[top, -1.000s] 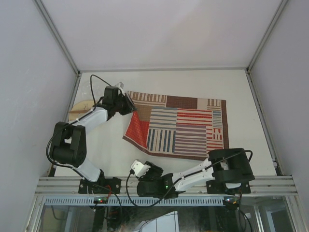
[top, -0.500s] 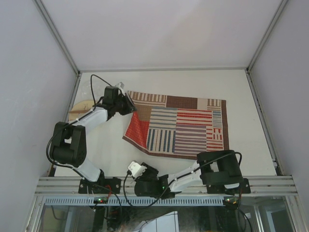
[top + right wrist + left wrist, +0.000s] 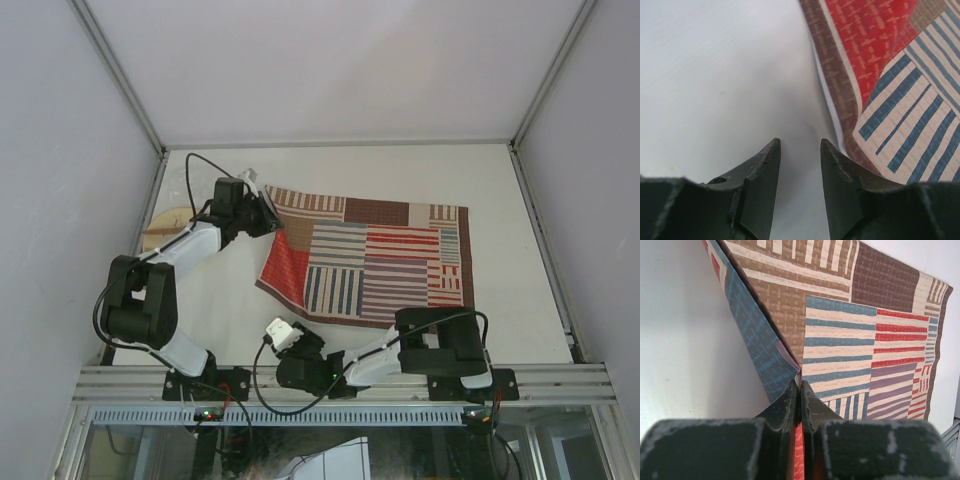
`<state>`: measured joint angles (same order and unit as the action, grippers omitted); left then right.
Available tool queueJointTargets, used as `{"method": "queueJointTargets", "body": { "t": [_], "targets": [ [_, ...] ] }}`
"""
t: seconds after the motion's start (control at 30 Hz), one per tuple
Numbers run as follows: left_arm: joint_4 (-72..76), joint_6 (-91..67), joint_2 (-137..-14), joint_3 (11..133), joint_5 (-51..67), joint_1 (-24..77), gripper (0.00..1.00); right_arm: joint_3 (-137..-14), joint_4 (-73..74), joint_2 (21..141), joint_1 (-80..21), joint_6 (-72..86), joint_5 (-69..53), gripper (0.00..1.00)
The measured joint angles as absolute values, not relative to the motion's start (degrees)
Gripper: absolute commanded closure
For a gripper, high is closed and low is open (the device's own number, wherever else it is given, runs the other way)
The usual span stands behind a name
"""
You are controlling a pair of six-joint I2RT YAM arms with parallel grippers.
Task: Set the dinner table for one person
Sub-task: Flatten out the napkin at the center of the board.
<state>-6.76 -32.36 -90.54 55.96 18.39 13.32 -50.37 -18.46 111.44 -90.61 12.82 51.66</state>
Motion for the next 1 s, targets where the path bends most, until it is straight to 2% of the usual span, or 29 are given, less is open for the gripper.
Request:
{"method": "queueJointTargets", "body": {
  "t": [0.5, 0.6, 0.77, 0.87, 1.0],
  "targets": [
    [-6.33, -32.38, -90.52, 55.96, 18.9, 12.95, 0.92, -52.07, -23.53, 116.9, -85.49, 13.72, 61.71, 0.63],
    [-6.04, -32.38, -90.43, 55.96, 19.29, 12.93, 0.92, -52.18, -23.24, 117.34, -84.68, 14.04, 63.37, 0.71],
    [-5.65, -32.4, -90.41, 55.96, 20.05, 12.88, 0.92, -52.18, -21.43, 117.56, -82.74, 14.26, 64.69, 0.95],
    [-5.48, -32.4, -90.41, 55.96, 20.29, 12.82, 0.92, -52.14, -20.6, 117.51, -82.08, 14.15, 64.93, 1.0],
    [-5.43, -32.4, -90.41, 55.96, 20.67, 12.82, 0.93, -51.94, -18.9, 116.49, -81.6, 14.09, 63.99, 1.0]
  ]
}}
